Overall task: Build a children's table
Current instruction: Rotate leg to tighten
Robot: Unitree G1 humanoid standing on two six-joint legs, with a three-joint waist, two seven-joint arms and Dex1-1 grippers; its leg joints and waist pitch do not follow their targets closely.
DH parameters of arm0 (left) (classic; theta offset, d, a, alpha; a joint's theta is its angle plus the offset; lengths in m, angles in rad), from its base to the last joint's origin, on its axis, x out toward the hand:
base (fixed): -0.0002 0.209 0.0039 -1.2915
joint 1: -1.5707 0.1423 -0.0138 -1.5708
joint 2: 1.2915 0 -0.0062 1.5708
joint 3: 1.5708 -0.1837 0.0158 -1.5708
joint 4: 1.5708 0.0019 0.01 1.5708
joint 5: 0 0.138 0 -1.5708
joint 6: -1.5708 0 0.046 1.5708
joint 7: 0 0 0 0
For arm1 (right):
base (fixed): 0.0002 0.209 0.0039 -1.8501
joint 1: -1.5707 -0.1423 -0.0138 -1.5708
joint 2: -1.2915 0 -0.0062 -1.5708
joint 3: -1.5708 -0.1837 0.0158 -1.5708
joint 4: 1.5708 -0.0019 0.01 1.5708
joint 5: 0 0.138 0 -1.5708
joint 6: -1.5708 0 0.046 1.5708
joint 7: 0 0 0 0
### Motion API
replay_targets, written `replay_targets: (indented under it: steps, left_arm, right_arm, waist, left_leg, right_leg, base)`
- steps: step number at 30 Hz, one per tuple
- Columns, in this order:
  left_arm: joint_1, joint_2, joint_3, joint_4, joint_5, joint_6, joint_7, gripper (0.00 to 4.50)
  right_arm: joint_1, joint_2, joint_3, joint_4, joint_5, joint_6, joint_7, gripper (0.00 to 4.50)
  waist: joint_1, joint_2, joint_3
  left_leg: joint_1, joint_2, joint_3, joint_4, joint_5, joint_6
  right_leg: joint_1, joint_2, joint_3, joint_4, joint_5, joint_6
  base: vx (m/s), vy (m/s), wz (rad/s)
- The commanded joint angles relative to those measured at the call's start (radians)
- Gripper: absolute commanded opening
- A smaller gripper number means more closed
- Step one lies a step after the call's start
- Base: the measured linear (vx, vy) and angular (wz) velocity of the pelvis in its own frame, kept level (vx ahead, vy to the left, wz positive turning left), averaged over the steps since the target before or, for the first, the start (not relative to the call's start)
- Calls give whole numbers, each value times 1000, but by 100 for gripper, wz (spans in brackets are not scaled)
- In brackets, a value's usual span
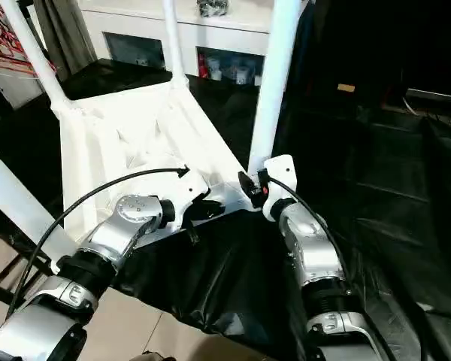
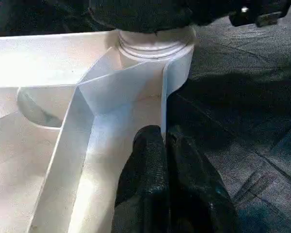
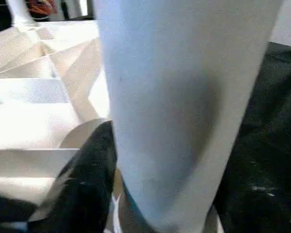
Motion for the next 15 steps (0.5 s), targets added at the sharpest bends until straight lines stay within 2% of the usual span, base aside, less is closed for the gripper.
replay_targets:
  steps: [1,3,5,6,8,10,15]
  left_arm:
    - [-10,2,18,-32,-28,-48,6,0]
    - [3,18,15,-50,-39,-58,-35,0]
    - [18,32,13,-73,-56,-63,-85,0]
    - [26,41,11,-86,-66,-63,-115,0]
    - [37,59,5,-105,-77,-72,-162,0]
    - [48,82,-2,-120,-87,-76,-210,0]
    - [62,121,-14,-132,-98,-88,-284,0]
  right_arm:
    - [-14,21,80,7,12,-10,103,299]
    - [-10,-7,88,-1,15,-9,159,299]
    - [-5,-42,97,-15,23,-4,226,299]
    - [-2,-63,102,-23,26,-7,263,299]
    - [1,-98,111,-35,32,-17,326,299]
    - [6,-137,122,-55,48,-17,407,299]
    - [17,-197,143,-72,61,-13,548,299]
  waist:
    - [4,-21,-66]
    - [4,-25,-68]
    - [4,-24,-68]
    - [5,-32,-68]
    - [9,-29,-69]
    - [10,-30,-69]
    - [19,-31,-66]
  left_leg:
    - [17,53,-31,-75,-269,39]
    - [15,53,-30,-74,-260,45]
    - [14,54,-29,-72,-244,53]
    - [14,53,-28,-70,-234,61]
    - [15,56,-26,-68,-213,73]
    - [15,56,-24,-66,-202,82]
    - [15,60,-23,-67,-219,78]
  right_leg:
    - [42,-66,41,-79,-310,-191]
    - [44,-66,42,-75,-288,-196]
    - [45,-66,42,-72,-261,-206]
    - [46,-67,41,-70,-257,-210]
    - [46,-67,41,-68,-242,-217]
    - [44,-64,41,-66,-221,-228]
    - [43,-65,42,-66,-257,-224]
  base:
    - [0,0,0]
    - [0,0,0]
    - [0,0,0]
    - [0,0,0]
    - [0,0,0]
    - [0,0,0]
    - [0,0,0]
